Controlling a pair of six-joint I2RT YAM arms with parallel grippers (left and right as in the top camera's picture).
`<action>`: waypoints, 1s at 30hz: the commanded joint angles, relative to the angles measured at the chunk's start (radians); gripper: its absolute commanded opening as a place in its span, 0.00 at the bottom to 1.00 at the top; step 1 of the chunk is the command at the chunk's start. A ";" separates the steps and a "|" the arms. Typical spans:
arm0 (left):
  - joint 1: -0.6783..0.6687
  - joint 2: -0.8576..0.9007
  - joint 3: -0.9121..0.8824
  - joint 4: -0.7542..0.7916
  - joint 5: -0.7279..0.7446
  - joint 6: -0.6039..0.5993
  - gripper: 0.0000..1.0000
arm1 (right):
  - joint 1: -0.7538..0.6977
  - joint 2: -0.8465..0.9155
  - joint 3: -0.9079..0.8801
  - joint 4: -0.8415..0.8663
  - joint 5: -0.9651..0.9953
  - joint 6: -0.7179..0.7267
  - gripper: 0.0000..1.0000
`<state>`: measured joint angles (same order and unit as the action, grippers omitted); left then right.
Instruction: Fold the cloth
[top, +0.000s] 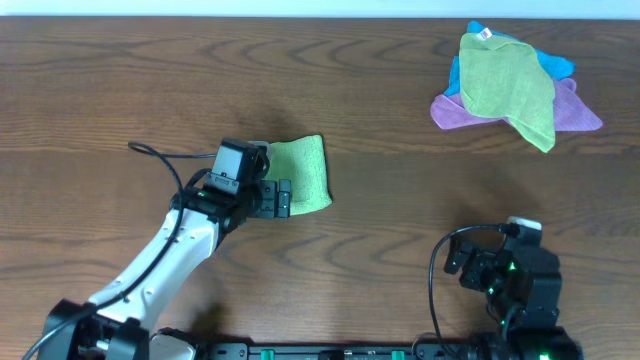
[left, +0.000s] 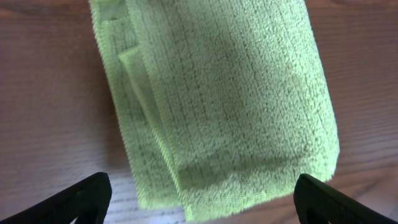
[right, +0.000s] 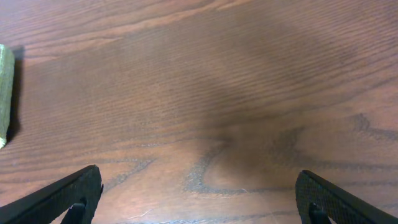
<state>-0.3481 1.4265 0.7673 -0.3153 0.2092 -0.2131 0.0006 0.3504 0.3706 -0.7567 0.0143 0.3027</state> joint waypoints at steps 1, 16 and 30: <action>-0.001 0.048 0.001 0.027 0.021 -0.009 0.95 | 0.006 -0.029 -0.015 0.000 -0.004 -0.012 0.99; -0.001 0.223 0.001 0.185 0.072 0.000 0.95 | 0.008 -0.085 -0.016 0.001 -0.004 -0.011 0.99; -0.001 0.257 0.001 0.212 0.066 -0.020 0.76 | 0.008 -0.085 -0.016 0.001 -0.004 -0.011 0.99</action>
<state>-0.3477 1.6581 0.7689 -0.0994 0.2741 -0.2279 0.0006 0.2733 0.3641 -0.7570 0.0143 0.3023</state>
